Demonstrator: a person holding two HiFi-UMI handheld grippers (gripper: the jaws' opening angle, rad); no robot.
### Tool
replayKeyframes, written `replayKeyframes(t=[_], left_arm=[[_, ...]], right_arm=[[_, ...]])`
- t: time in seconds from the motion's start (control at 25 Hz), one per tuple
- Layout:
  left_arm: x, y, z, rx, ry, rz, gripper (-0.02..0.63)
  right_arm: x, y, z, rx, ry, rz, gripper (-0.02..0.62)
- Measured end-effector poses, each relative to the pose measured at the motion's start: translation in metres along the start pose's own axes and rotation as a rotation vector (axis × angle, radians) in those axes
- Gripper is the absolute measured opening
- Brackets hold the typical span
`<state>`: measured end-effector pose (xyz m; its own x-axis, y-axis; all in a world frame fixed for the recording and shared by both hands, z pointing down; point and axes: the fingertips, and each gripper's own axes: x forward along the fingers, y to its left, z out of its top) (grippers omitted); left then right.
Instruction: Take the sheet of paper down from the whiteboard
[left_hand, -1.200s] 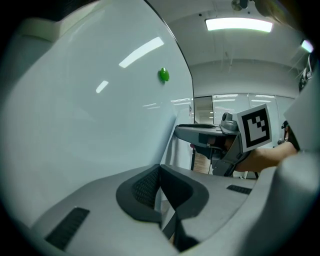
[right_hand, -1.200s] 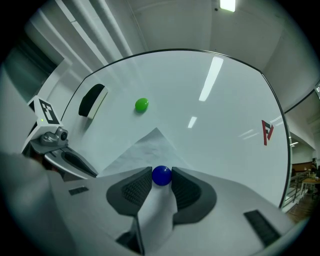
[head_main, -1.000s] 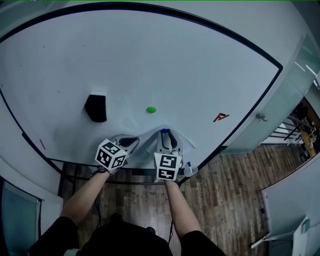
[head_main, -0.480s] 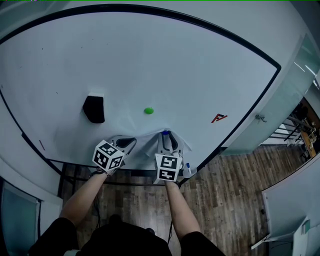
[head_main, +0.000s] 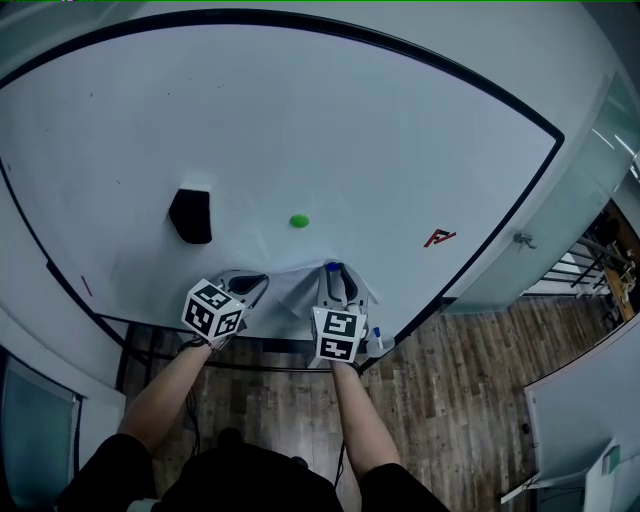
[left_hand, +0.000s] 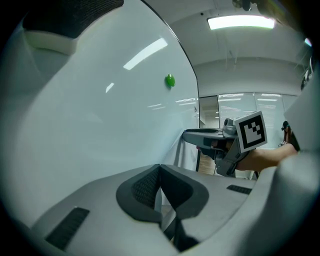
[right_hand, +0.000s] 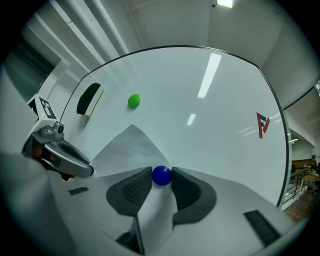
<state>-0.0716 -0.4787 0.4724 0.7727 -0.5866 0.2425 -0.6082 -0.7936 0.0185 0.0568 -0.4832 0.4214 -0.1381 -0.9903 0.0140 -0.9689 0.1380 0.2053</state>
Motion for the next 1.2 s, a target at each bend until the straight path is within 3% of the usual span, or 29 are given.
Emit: replayKeyframes(t=[1.2], left_arm=[[-0.029, 0.029, -0.004, -0.021, 0.004, 0.108, 0.021]], right_arm=[[-0.002, -0.008, -0.004, 0.019, 0.002, -0.001, 0.130]])
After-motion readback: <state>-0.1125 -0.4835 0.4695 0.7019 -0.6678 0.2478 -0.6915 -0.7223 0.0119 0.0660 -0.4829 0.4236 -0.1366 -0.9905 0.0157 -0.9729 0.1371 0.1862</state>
